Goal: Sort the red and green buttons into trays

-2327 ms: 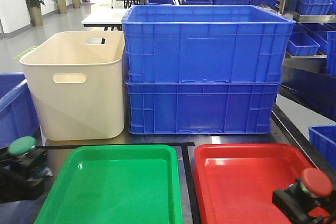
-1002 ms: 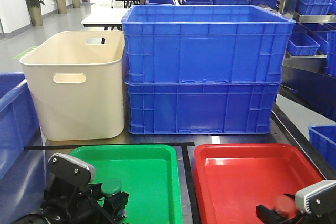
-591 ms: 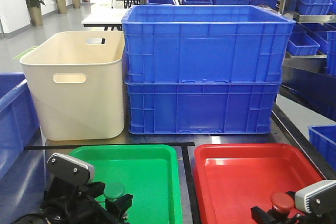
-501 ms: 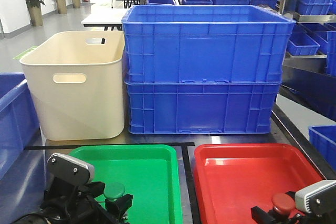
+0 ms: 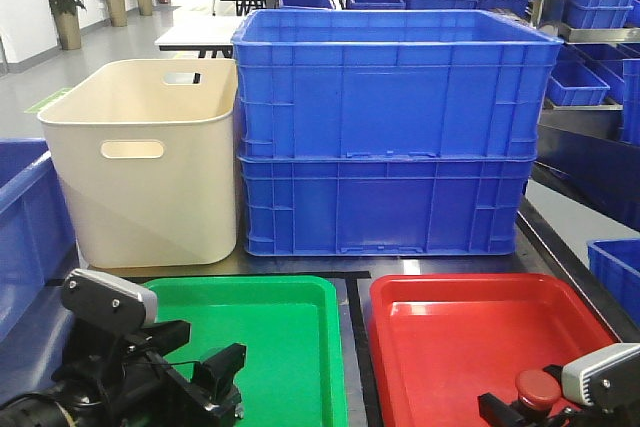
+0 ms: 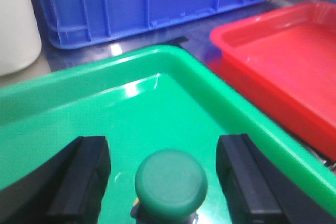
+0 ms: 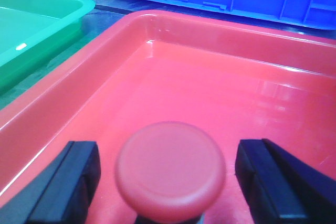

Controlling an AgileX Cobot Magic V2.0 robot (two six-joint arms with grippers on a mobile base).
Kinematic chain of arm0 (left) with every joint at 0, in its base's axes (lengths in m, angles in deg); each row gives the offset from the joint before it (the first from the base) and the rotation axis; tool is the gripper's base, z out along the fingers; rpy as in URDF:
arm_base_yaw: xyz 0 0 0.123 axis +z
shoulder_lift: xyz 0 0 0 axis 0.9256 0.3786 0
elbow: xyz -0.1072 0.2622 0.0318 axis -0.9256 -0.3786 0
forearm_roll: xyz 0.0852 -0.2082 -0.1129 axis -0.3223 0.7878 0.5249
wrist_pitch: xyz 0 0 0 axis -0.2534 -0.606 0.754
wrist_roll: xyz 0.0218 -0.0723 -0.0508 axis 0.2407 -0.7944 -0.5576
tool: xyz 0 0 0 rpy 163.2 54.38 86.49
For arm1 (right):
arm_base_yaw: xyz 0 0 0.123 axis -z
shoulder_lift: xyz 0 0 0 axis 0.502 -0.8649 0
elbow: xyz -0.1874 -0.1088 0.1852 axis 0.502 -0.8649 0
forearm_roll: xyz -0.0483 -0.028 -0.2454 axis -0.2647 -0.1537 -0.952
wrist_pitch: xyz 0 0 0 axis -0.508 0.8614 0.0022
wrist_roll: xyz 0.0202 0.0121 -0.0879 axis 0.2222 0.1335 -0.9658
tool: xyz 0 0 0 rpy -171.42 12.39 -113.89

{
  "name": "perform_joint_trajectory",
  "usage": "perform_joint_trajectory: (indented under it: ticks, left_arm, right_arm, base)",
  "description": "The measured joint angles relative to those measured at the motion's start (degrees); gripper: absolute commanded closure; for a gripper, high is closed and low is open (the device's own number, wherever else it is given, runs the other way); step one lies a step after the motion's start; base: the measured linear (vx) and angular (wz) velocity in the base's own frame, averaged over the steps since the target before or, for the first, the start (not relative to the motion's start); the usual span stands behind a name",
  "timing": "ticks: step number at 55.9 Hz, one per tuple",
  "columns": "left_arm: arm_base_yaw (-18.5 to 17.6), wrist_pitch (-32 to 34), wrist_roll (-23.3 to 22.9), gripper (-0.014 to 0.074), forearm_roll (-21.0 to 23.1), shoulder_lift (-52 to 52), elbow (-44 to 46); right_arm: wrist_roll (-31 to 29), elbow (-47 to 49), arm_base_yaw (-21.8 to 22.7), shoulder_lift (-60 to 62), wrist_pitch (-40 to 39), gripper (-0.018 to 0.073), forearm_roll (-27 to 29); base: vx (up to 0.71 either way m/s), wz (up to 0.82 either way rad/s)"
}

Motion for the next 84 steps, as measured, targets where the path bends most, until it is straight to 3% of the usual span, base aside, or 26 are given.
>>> perform_joint_trajectory:
  ticks: [10,21,28,34,43,45,53,61,73,84]
  left_arm:
    - [0.0,-0.2,0.0,0.0035,-0.1,-5.0,0.0]
    - [0.0,-2.7,0.1,0.0052,-3.4,-13.1,0.0]
    - [0.0,-11.1,0.1,0.0098,-5.6,-19.5,0.0]
    - [0.0,-23.4,0.1,0.0222,-6.1,-25.7,0.0]
    - [0.0,-45.5,0.1,0.0535,-1.9,-34.6,0.0]
    - [0.0,-49.4,0.1,0.0605,-0.4,-36.2,0.0]
    - [0.0,-56.6,0.2,0.0602,3.6,-42.4,-1.6]
    - [0.0,-53.3,0.2,0.0602,4.1,-47.4,-3.7]
    - [0.0,-51.4,0.1,0.0602,4.2,-49.7,-3.7]
    - [0.0,-51.4,0.1,0.0602,4.2,-49.7,-3.7]
  right_arm:
    - [0.4,0.0,0.0,2.1,-0.1,-0.0024,0.1]
    - [5.2,0.0,0.0,13.0,-0.5,0.0014,1.1]
    - [8.1,0.0,0.0,22.8,1.0,0.0068,0.6]
    - [12.4,0.0,0.0,32.9,7.2,0.0225,-2.2]
    - [27.9,0.0,0.0,47.6,16.6,0.056,-16.8]
    - [32.8,-0.1,0.0,49.9,17.2,0.0575,-21.1]
    - [54.1,-1.4,0.0,55.3,13.7,0.0572,-41.4]
    - [65.4,-1.8,0.0,55.6,4.1,0.0573,-59.2]
    - [68.0,-1.8,0.0,55.6,-17.1,0.0571,-64.6]
    - [68.4,-1.8,0.0,55.6,-29.0,0.0571,-65.4]
  base:
    - [0.0,0.0]
    - [0.0,0.0]
    - [0.0,0.0]
    - [0.0,0.0]
    - [0.0,0.0]
    - [0.0,0.0]
    - [0.0,0.0]
    - [0.0,0.0]
    - [0.0,0.0]
    - [0.0,0.0]
